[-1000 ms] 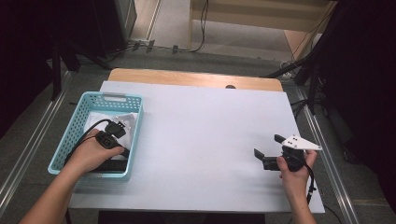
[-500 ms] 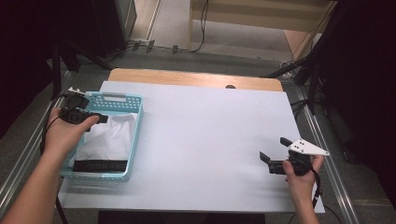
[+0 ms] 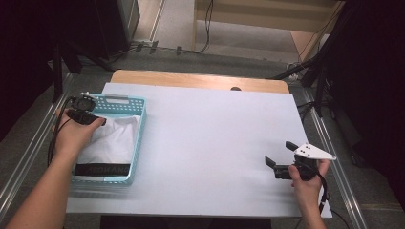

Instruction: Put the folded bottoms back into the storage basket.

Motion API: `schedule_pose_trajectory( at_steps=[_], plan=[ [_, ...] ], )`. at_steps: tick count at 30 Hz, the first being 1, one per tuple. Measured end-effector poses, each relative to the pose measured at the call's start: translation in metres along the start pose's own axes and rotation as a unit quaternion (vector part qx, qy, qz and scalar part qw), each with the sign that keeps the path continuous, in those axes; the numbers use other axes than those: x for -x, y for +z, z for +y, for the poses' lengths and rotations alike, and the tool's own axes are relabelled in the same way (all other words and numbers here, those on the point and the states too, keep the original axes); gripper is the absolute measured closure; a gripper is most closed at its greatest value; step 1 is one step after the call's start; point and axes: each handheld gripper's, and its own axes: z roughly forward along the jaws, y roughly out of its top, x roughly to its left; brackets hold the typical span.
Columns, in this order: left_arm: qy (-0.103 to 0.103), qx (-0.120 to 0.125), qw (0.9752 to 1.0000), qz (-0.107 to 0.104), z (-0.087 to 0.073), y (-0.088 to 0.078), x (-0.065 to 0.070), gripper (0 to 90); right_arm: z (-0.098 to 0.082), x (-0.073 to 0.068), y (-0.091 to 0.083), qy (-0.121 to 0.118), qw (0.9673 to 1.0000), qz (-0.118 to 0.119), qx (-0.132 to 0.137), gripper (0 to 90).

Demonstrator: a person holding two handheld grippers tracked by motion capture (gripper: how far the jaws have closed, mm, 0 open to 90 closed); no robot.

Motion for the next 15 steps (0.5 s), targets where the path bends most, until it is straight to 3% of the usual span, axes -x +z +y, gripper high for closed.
schedule_pose_trajectory(
  at_steps=[2,7,9,14,15],
  plan=[
    [0.004,0.000,1.0000,0.005,0.000,0.001,0.001,50.4,0.000,-0.001,0.001,-0.001,1.0000,0.001,-0.001,0.0],
    [0.009,-0.021,0.9996,-0.013,-0.003,0.009,0.005,51.6,0.000,-0.001,0.001,-0.002,1.0000,0.001,-0.001,0.0],
    [-0.013,-0.015,0.9997,-0.012,-0.003,0.011,0.001,56.0,-0.001,-0.001,0.000,0.000,1.0000,0.000,0.000,0.0],
    [-0.009,-0.031,0.9995,0.006,-0.003,0.020,0.005,55.6,-0.001,0.001,-0.001,0.000,1.0000,-0.003,0.002,0.0],
    [-0.025,-0.033,0.9991,0.005,-0.003,0.021,0.004,56.0,-0.002,0.001,-0.001,0.002,1.0000,-0.004,0.001,0.0]
  ],
)
